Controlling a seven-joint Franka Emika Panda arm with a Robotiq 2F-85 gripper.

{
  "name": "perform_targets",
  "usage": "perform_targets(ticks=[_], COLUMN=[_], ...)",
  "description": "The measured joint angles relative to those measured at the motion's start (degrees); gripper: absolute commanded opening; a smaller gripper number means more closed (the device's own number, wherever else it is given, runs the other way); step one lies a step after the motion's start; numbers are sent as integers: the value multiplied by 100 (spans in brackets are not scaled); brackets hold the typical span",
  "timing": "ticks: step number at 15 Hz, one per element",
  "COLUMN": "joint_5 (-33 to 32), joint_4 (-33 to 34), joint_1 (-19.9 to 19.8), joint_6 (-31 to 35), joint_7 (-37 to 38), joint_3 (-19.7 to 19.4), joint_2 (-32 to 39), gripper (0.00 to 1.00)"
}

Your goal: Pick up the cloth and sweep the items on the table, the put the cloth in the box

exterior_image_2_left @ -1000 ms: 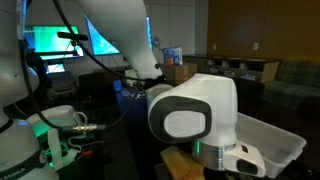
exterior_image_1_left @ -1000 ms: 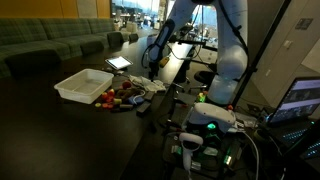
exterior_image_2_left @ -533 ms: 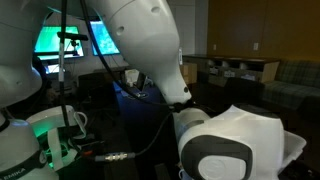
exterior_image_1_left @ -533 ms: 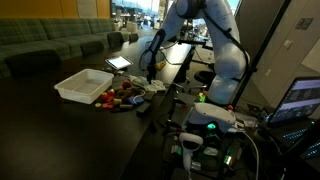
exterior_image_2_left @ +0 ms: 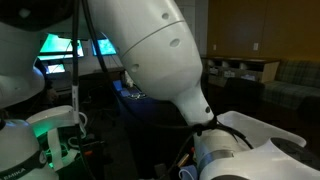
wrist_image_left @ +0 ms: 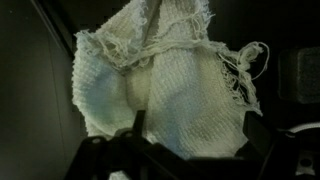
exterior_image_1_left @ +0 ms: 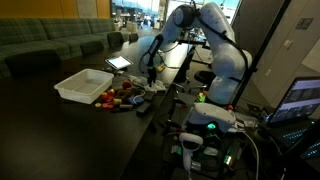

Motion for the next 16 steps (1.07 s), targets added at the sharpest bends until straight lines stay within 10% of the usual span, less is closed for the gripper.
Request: perform_targets(ticks=[10, 16], joint_5=[4, 4], joint_4=[656, 759], joint_1=[-134, -134], joint_6=[-556, -716], joint_7=[-157, -280], joint_3=[88, 102], joint_2=[651, 670], gripper=[100, 58])
